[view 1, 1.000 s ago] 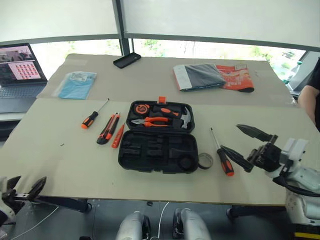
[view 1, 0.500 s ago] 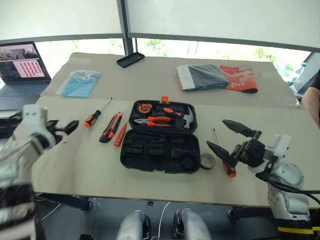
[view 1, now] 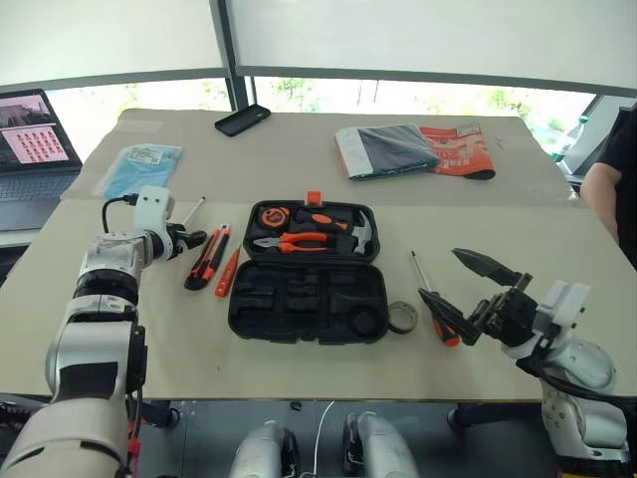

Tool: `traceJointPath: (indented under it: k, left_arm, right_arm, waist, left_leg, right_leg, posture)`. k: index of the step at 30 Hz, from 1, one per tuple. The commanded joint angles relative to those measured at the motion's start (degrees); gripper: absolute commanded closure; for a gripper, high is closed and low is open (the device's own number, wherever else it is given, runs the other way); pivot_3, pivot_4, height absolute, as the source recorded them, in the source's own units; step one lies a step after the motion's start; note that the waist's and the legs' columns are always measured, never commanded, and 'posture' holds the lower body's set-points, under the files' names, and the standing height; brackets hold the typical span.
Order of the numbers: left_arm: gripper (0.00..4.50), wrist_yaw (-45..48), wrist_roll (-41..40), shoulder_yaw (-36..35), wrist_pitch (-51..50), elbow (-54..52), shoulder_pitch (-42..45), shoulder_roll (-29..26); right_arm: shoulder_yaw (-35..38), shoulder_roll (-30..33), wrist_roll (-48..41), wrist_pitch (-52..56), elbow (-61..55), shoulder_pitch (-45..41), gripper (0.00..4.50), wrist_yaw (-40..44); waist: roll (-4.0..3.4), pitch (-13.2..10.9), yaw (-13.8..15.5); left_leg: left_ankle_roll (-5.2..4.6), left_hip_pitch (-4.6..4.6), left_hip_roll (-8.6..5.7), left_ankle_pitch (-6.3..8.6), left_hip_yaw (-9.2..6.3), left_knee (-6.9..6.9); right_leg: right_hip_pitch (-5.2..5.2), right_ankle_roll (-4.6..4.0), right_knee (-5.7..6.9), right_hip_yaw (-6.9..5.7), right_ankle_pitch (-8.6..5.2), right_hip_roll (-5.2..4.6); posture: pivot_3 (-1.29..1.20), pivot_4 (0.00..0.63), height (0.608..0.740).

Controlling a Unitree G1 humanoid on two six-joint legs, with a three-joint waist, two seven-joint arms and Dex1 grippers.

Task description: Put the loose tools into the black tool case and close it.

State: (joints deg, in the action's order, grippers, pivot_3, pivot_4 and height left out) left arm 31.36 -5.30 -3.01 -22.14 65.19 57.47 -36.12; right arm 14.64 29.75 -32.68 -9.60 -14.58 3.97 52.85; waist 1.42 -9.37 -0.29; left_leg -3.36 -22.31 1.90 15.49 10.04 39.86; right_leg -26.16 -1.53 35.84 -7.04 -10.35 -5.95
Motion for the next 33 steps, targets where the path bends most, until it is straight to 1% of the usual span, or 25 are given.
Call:
traceJointPath:
  k: [1,2,3,4,5,8,10,13,16,18,19,21,23,29,33]
  left_arm:
    - [2.49,-0.62,0.66,-1.1,-0.92,0.89,-0.55,-0.95]
    - [2.89,-0.64,0.51,-1.52,-0.7,0.79,-1.1,-1.22]
    - [3.2,-0.78,0.28,-2.06,-0.4,0.6,-1.94,-1.58]
    - [3.71,-0.79,0.17,-2.41,-0.18,0.45,-2.51,-1.81]
    - [3.82,-0.54,-0.02,-2.84,0.67,0.1,-3.15,-1.98]
    - [3.82,4.82,-6.66,-9.73,12.36,-5.84,-5.06,-0.75]
    - [3.82,12.32,-9.6,-11.26,17.49,-11.72,-7.16,-0.31]
    - [3.82,27.58,-11.23,-5.68,20.37,-28.21,-12.86,-0.41]
    - [3.82,35.61,-11.4,0.2,20.14,-40.05,-15.42,0.2]
    - [3.82,39.58,-10.01,4.59,20.6,-44.75,-15.97,0.62]
    - [3.82,41.03,-8.04,7.58,20.89,-46.03,-15.68,0.79]
    - [3.82,41.59,-3.64,12.24,22.33,-45.67,-14.24,1.36]
    - [3.82,39.85,0.59,15.36,23.4,-43.27,-12.32,2.35]
    - [3.82,37.18,7.77,20.2,29.74,-36.71,-9.97,4.59]
    - [3.82,38.25,9.52,21.6,31.36,-35.09,-8.85,5.03]
  right_arm:
    - [2.71,0.8,-0.84,-1.49,-1.6,0.52,0.0,0.5]
    - [2.86,0.84,-0.8,-1.67,-1.33,0.6,0.0,0.71]
    - [3.06,0.88,-0.81,-1.83,-0.97,0.63,0.0,1.0]
    - [3.19,0.9,-0.81,-1.93,-0.73,0.63,0.0,1.21]
    - [3.32,0.91,-0.83,-2.04,-0.48,0.61,0.0,1.43]
    - [3.93,1.41,-0.69,-2.34,0.71,0.26,0.0,2.52]
    - [4.7,2.16,-1.18,-2.02,0.94,0.18,0.0,3.13]
    - [6.13,6.37,-1.56,-1.09,1.09,1.4,0.0,7.07]
    - [8.1,9.2,-1.95,-0.49,3.08,1.46,0.0,8.65]
    - [8.5,10.59,-1.5,-0.72,4.23,1.18,0.0,10.1]
    - [8.42,11.06,-1.54,-0.57,4.53,1.01,0.0,10.77]
    - [7.81,11.47,-1.7,-0.42,4.77,0.16,0.0,11.56]
    - [6.25,11.74,-1.48,-0.29,4.02,-1.0,0.0,12.7]
    - [1.7,10.97,-3.28,4.61,-0.89,-5.75,0.0,11.7]
    - [0.15,11.05,-3.19,6.7,-0.96,-8.63,0.0,11.21]
  waist:
    - [0.0,0.0,0.07]
    - [0.0,0.0,0.07]
    - [0.0,0.0,0.05]
    - [0.0,0.0,-0.02]
    - [0.0,0.01,-0.15]
    - [-0.01,0.0,-0.47]
    - [0.08,-0.05,-0.38]
    - [0.13,-0.08,0.18]
    - [0.12,-0.08,1.05]
    - [0.11,-0.07,1.22]
    - [0.11,-0.07,1.25]
    - [0.11,-0.07,1.16]
    - [0.11,-0.07,0.93]
    - [0.11,-0.07,0.46]
    - [0.11,-0.07,0.92]
  left_leg:
    - [-0.02,0.0,-0.01,0.0,-0.02,0.0]
    - [-0.03,-0.01,-0.01,0.01,-0.02,0.01]
    - [-0.04,-0.01,-0.01,0.01,-0.02,0.01]
    - [-0.06,-0.01,-0.01,0.01,-0.02,0.01]
    - [-0.07,0.01,-0.01,0.0,-0.02,0.01]
    - [-0.07,0.06,0.01,0.0,-0.02,0.01]
    - [-0.03,-0.01,0.04,-0.03,-0.05,0.03]
    - [-0.02,-0.21,0.03,-0.02,-0.14,0.16]
    - [-0.19,-0.25,-0.04,0.1,-0.12,0.3]
    - [-0.28,-0.29,-0.05,0.16,-0.13,0.43]
    - [-0.32,-0.32,-0.07,0.18,-0.13,0.46]
    - [-0.37,-0.32,-0.07,0.19,-0.14,0.52]
    - [-0.41,-0.31,-0.07,0.18,-0.16,0.52]
    - [-0.48,-0.33,0.04,0.13,-0.26,0.5]
    - [-0.58,-0.43,0.01,0.17,-0.3,0.59]
  right_leg:
    - [0.0,0.0,0.01,0.0,0.0,-0.04]
    - [0.0,0.0,0.01,0.0,0.0,-0.05]
    - [0.0,0.0,0.01,0.0,0.0,-0.05]
    - [0.0,0.0,0.01,0.01,0.0,-0.05]
    - [0.0,0.0,0.02,0.02,0.0,-0.06]
    - [0.01,0.0,0.07,0.06,0.0,-0.18]
    - [-0.02,-0.01,0.06,0.05,0.0,-0.29]
    - [-0.07,-0.04,0.05,0.01,0.02,-0.32]
    - [-0.02,-0.08,0.02,0.02,0.05,-0.27]
    - [0.02,-0.02,-0.01,0.01,0.02,-0.29]
    - [0.03,0.01,-0.01,0.01,0.03,-0.31]
    - [0.05,0.06,-0.02,0.04,0.04,-0.27]
    - [0.04,0.07,0.0,0.06,0.03,-0.2]
    - [-0.02,0.05,0.0,0.09,0.02,-0.05]
    - [-0.03,0.05,0.0,0.0,0.03,-0.12]
  posture:
    - [0.0,0.15,0.74]
    - [0.0,0.15,0.74]
    - [0.0,0.15,0.74]
    - [0.0,0.15,0.74]
    - [0.0,0.15,0.74]
    - [0.0,0.15,0.74]
    - [0.0,0.15,0.74]
    - [0.0,0.15,0.74]
    - [0.0,0.15,0.74]
    - [0.0,0.15,0.74]
    - [0.0,0.15,0.74]
    - [0.0,0.15,0.74]
    - [0.0,0.15,0.74]
    - [0.0,0.15,0.74]
    - [0.0,0.15,0.74]
